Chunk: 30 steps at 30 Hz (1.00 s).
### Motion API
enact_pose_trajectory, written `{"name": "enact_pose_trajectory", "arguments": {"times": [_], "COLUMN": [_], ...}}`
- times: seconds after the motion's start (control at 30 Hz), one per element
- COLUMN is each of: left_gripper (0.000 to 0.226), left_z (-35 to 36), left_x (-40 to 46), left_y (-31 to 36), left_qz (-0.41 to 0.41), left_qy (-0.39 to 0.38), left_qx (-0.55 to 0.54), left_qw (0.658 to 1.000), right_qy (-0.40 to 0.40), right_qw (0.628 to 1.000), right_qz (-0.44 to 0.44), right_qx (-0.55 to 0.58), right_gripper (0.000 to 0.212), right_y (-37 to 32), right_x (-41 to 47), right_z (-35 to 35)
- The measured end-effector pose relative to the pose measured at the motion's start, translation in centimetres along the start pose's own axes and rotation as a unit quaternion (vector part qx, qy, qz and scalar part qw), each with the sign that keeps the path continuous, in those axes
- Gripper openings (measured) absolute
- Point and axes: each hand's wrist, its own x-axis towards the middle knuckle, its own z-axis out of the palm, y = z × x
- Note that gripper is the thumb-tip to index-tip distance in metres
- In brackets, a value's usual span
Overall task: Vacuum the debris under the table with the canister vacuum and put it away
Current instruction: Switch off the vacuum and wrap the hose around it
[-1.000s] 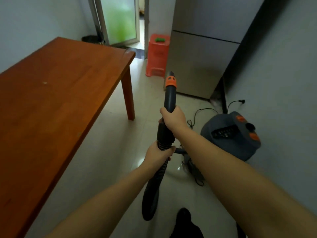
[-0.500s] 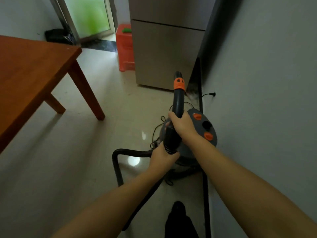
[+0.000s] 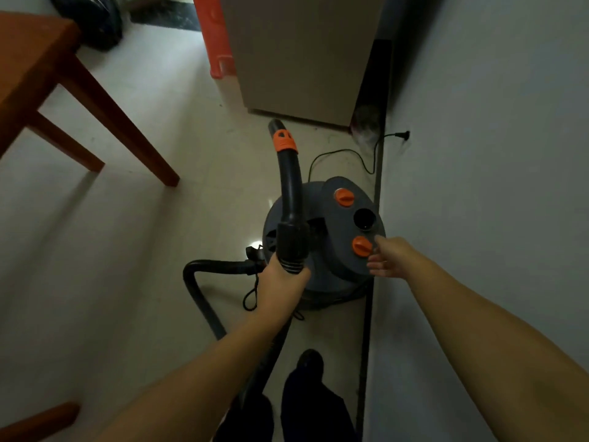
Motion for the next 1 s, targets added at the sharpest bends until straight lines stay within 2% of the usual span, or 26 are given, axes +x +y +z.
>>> {"name": "enact_pose_trajectory", "arguments": {"times": [0.17,0.3,0.53,0.63,0.73,0.8,0.87,0.93,1.0], "left_gripper": [0.02,0.02,0.021,0.021,0.02,0.023,0.029,0.029,0.024], "left_z": [3.0,3.9,4.1,3.8,3.3,2.6,1.8,0.7,-0.7], "left_x": [1.5,2.1,1.6,1.1,0.6,0.4,0.3,0.2,0.1], "left_y": [-1.1,-1.8,-2.3,-2.4,-2.2,-1.6,-0.7,0.5,1.7], "left_qz": [-0.024,-0.03,-0.041,-0.038,-0.03,-0.028,-0.034,-0.055,-0.074], "left_qy": [0.009,0.009,0.02,0.024,0.025,0.017,0.005,-0.002,0.007], "left_qx": [0.015,0.024,-0.003,-0.011,-0.021,-0.043,-0.086,-0.146,-0.219], "left_qw": [1.0,0.999,0.999,0.999,0.999,0.999,0.996,0.988,0.973], "right_qy": [0.013,0.022,0.015,0.004,0.044,0.049,-0.017,-0.11,-0.17], "right_qw": [0.998,0.994,0.987,0.979,0.959,0.944,0.939,0.937,0.93], "right_qz": [0.052,0.09,0.047,0.028,-0.038,-0.084,-0.086,-0.022,0.041], "right_qx": [-0.024,-0.062,-0.15,-0.2,-0.276,-0.317,-0.332,-0.331,-0.324], "right_gripper": [0.05,0.048,0.042,0.045,0.042,0.033,0.027,0.032,0.042], "right_y": [0.5,0.7,-0.2,-0.4,-0.3,0.4,1.5,3.1,5.3], "right_x": [4.5,6.3,7.3,6.5,5.1,3.6,1.4,-1.8,-4.3], "right_z": [2.3,2.7,2.5,2.1,1.8,2.3,3.3,4.3,4.9]}}
